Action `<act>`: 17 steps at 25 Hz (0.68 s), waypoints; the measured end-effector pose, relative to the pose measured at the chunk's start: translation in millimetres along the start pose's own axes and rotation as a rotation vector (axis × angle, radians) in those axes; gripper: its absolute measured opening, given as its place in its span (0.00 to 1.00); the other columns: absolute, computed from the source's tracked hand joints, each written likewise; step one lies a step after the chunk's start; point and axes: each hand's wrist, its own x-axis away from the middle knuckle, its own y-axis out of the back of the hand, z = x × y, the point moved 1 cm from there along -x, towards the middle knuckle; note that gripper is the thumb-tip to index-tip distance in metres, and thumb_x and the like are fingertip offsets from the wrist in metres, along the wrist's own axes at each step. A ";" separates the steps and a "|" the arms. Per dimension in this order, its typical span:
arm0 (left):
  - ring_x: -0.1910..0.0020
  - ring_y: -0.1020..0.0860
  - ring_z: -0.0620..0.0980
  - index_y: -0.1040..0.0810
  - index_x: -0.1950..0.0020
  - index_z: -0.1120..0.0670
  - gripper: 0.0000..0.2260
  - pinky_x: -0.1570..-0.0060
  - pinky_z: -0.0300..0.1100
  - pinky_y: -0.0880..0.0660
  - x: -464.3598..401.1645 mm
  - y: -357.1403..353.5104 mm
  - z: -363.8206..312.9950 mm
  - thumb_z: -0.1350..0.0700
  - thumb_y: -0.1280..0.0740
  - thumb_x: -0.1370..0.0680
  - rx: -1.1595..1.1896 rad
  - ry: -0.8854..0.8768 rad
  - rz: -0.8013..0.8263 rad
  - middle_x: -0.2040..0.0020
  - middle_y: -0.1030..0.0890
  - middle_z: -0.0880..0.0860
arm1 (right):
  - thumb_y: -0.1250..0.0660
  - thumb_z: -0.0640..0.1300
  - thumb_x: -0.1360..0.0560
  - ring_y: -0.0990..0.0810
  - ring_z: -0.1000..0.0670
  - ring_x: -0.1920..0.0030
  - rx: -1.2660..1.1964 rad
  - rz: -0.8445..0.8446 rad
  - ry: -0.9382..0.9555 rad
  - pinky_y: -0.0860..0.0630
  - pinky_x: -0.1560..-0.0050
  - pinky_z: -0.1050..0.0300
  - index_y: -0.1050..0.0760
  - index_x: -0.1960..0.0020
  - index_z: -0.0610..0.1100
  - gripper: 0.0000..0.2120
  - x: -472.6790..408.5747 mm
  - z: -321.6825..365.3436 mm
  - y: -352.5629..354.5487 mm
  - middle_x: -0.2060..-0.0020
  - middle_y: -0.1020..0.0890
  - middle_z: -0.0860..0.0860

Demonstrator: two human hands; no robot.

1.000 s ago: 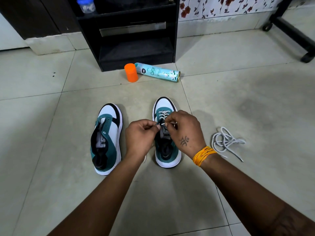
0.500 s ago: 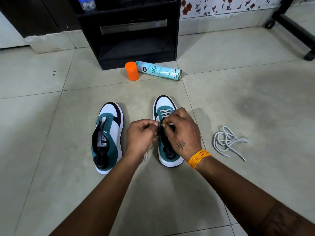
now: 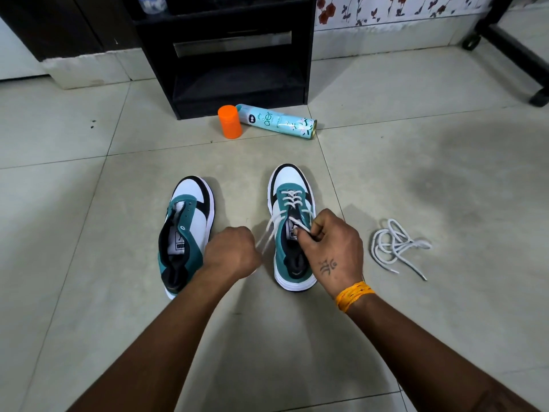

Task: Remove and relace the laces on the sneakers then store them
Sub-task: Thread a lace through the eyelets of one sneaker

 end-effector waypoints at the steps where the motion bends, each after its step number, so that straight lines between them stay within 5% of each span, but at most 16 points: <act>1: 0.56 0.19 0.55 0.17 0.56 0.53 0.09 0.54 0.45 0.20 1.3 -1.0 0.6 0.54 0.34 0.32 0.053 -0.003 -0.002 0.55 0.17 0.51 | 0.25 0.50 0.29 0.24 0.48 0.66 -0.001 -0.002 0.001 0.25 0.64 0.50 0.30 0.62 0.47 0.15 0.0 0.5 0.2 0.69 0.23 0.53; 5: 0.60 0.19 0.50 0.16 0.54 0.47 0.07 0.58 0.42 0.22 9.0 5.6 -17.8 0.50 0.33 0.28 0.392 -0.151 -0.379 0.57 0.15 0.44 | 0.24 0.50 0.31 0.23 0.49 0.64 -0.019 -0.028 0.017 0.24 0.63 0.50 0.29 0.60 0.48 0.13 -1.3 2.6 -1.3 0.66 0.23 0.54; 8: 0.64 0.20 0.48 0.18 0.55 0.46 0.05 0.61 0.44 0.22 9.5 5.9 -27.8 0.51 0.33 0.28 0.464 -0.268 -0.487 0.59 0.16 0.43 | 0.24 0.51 0.30 0.23 0.50 0.64 -0.018 -0.026 0.028 0.24 0.63 0.50 0.28 0.59 0.49 0.13 -0.7 0.1 -2.3 0.65 0.23 0.55; 10: 0.62 0.20 0.52 0.18 0.56 0.49 0.04 0.61 0.45 0.23 6.5 4.6 -23.1 0.53 0.32 0.27 0.371 -0.223 -0.467 0.60 0.16 0.47 | 0.23 0.50 0.30 0.23 0.51 0.64 -0.036 -0.019 0.035 0.23 0.62 0.51 0.27 0.58 0.49 0.12 -0.3 -0.3 -1.9 0.65 0.22 0.55; 14: 0.58 0.23 0.56 0.17 0.51 0.53 0.09 0.58 0.43 0.27 5.8 8.1 -13.0 0.49 0.30 0.24 -0.014 -0.061 -0.155 0.53 0.16 0.54 | 0.24 0.49 0.31 0.24 0.54 0.63 -0.047 -0.012 0.035 0.23 0.61 0.52 0.26 0.57 0.50 0.11 -1.4 -1.5 -1.5 0.64 0.23 0.56; 17: 0.58 0.20 0.56 0.20 0.55 0.52 0.07 0.58 0.46 0.23 9.3 13.2 -16.8 0.49 0.34 0.24 0.158 -0.185 -0.298 0.56 0.16 0.50 | 0.24 0.49 0.31 0.24 0.53 0.63 -0.035 -0.018 0.060 0.24 0.61 0.53 0.27 0.58 0.50 0.12 -1.5 -1.5 -1.7 0.64 0.24 0.56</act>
